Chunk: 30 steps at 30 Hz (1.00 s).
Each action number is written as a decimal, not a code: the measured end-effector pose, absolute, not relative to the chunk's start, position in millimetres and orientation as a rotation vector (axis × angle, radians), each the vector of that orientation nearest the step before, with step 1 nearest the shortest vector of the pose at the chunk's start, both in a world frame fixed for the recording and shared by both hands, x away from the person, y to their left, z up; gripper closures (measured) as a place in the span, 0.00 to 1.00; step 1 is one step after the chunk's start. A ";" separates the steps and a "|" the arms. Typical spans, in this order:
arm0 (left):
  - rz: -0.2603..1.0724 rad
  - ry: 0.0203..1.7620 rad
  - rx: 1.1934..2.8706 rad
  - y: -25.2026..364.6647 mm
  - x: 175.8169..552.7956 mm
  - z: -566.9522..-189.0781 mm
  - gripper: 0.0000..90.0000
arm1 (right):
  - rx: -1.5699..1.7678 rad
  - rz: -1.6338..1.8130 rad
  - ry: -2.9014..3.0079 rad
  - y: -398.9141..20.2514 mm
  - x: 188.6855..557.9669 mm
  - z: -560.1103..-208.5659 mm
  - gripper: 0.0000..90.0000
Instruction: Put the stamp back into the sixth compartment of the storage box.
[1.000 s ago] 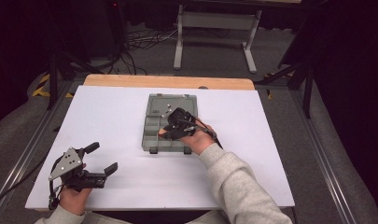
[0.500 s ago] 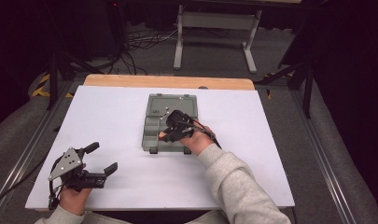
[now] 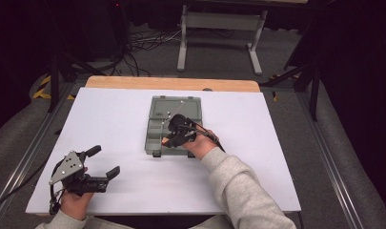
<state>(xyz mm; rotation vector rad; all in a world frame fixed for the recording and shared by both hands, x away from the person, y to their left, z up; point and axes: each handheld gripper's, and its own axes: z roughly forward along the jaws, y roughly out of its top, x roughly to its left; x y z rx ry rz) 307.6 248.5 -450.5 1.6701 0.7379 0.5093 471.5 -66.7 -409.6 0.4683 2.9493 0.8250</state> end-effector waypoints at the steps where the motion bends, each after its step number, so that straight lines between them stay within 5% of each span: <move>1: 0.510 0.737 1.670 248.5 307.6 -450.5 0.01 | 0.465 0.821 2.951 -66.4 471.6 -409.9 0.73; 15: 0.517 0.729 1.674 249.2 307.9 -450.1 0.01 | 0.464 0.823 2.947 -64.9 471.6 -411.0 0.68; 21: 0.513 0.734 1.672 248.8 307.6 -450.2 0.01 | 0.461 0.846 2.900 -66.6 470.1 -406.0 0.54; 30: 0.513 0.734 1.672 248.5 307.6 -450.3 0.01 | 0.475 0.960 2.820 -70.0 466.5 -395.5 0.17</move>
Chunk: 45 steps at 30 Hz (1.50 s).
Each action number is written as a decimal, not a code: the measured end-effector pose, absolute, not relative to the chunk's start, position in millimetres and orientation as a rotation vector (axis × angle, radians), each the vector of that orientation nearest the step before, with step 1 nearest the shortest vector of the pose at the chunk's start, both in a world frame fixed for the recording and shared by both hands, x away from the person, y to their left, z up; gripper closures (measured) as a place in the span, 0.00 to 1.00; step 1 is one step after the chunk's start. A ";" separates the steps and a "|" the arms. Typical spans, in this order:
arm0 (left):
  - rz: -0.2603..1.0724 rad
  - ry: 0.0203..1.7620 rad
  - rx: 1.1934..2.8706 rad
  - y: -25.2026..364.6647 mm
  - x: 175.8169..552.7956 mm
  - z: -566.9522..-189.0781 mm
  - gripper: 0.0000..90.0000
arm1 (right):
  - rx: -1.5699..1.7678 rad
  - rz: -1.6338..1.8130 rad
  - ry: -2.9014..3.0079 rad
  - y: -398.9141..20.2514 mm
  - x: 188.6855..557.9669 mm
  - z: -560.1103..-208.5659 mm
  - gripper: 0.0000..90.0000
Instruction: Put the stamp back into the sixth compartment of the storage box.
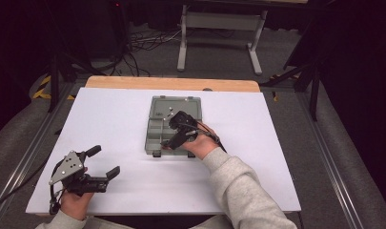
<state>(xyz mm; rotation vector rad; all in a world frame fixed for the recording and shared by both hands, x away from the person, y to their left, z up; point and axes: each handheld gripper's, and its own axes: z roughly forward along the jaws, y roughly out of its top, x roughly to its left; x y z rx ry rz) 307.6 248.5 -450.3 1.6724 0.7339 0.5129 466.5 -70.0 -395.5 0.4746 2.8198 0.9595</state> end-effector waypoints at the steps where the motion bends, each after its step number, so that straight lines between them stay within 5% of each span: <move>1: 0.513 0.734 1.673 248.4 307.6 -450.3 0.01 | 0.478 0.971 2.813 -70.1 465.7 -394.6 0.14; 11: 0.514 0.734 1.672 248.5 307.5 -450.2 0.01 | 0.447 1.037 2.745 -70.1 455.0 -382.4 0.00; 45: 0.518 0.736 1.674 248.1 307.7 -449.8 0.01 | 0.414 1.174 2.604 -102.5 415.1 -345.3 0.00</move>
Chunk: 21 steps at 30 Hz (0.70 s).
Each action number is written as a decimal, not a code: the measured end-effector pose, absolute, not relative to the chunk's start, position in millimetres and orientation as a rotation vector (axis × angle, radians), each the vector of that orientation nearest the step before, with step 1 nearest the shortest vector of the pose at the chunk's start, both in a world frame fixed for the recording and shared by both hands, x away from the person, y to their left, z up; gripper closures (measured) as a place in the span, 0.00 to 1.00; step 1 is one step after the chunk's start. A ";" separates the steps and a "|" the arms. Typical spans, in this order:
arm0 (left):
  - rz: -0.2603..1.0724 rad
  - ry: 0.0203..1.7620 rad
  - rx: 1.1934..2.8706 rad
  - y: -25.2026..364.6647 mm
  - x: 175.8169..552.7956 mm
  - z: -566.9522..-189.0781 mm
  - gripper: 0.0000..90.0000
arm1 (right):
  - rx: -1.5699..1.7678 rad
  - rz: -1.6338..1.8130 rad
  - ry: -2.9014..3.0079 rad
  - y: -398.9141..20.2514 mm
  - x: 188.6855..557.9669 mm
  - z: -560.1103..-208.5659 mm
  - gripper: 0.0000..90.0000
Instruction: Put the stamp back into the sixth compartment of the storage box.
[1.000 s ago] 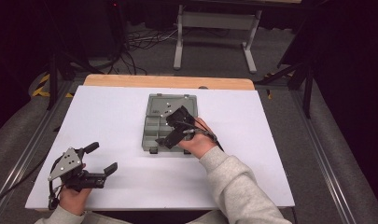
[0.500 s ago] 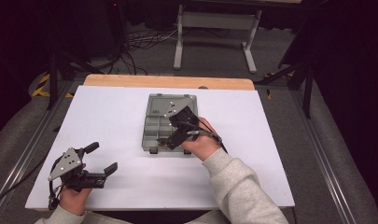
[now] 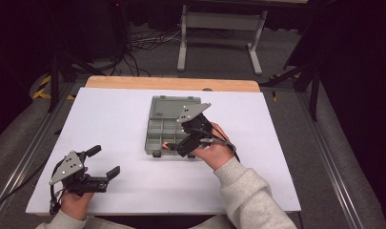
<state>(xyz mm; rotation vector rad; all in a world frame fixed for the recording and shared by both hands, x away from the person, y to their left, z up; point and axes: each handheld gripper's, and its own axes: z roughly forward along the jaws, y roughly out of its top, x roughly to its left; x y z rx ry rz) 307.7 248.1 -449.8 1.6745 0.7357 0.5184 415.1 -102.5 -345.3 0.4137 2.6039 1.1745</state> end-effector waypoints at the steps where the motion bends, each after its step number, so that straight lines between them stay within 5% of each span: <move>1: 0.518 0.737 1.674 248.1 307.7 -449.8 0.01 | 0.411 1.180 2.595 -104.7 413.2 -344.3 0.00; 21: 0.519 0.739 1.670 248.3 307.3 -449.7 0.01 | 0.496 1.285 2.459 -151.9 385.9 -343.6 0.00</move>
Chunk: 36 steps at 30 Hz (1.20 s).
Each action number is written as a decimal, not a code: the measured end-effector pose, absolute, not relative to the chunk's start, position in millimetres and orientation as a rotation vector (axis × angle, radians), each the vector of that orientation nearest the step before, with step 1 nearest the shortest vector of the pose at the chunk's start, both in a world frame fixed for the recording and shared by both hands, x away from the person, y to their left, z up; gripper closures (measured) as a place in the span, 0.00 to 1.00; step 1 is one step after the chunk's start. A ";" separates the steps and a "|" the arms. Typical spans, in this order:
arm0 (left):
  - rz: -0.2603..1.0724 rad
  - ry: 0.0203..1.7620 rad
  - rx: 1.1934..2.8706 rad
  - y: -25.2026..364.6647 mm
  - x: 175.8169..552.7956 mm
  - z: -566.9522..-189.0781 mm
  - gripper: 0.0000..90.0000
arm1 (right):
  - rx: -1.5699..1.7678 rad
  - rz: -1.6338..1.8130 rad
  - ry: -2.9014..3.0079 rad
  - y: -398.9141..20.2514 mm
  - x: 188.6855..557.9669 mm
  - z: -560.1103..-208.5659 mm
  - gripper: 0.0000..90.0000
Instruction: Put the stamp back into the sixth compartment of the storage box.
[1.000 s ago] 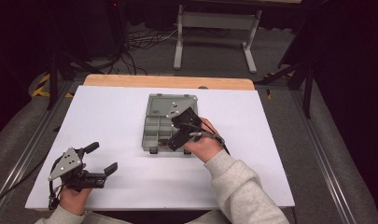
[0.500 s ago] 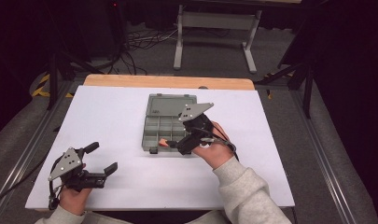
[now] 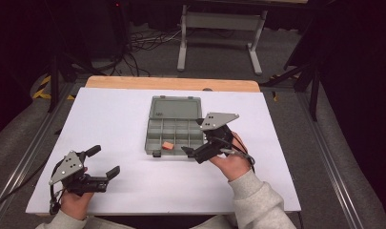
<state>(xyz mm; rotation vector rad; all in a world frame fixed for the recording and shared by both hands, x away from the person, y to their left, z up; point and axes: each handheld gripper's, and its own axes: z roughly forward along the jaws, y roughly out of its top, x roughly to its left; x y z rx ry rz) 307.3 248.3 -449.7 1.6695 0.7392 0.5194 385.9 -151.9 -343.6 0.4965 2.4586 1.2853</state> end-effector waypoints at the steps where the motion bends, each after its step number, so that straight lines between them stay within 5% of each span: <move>1: 0.519 0.740 1.669 248.4 307.3 -449.7 0.01 | 0.504 1.298 2.450 -155.1 384.6 -344.6 0.00; 36: 0.522 0.739 1.651 248.7 306.8 -449.7 0.00 | 0.656 1.465 2.247 -233.6 346.3 -406.6 0.00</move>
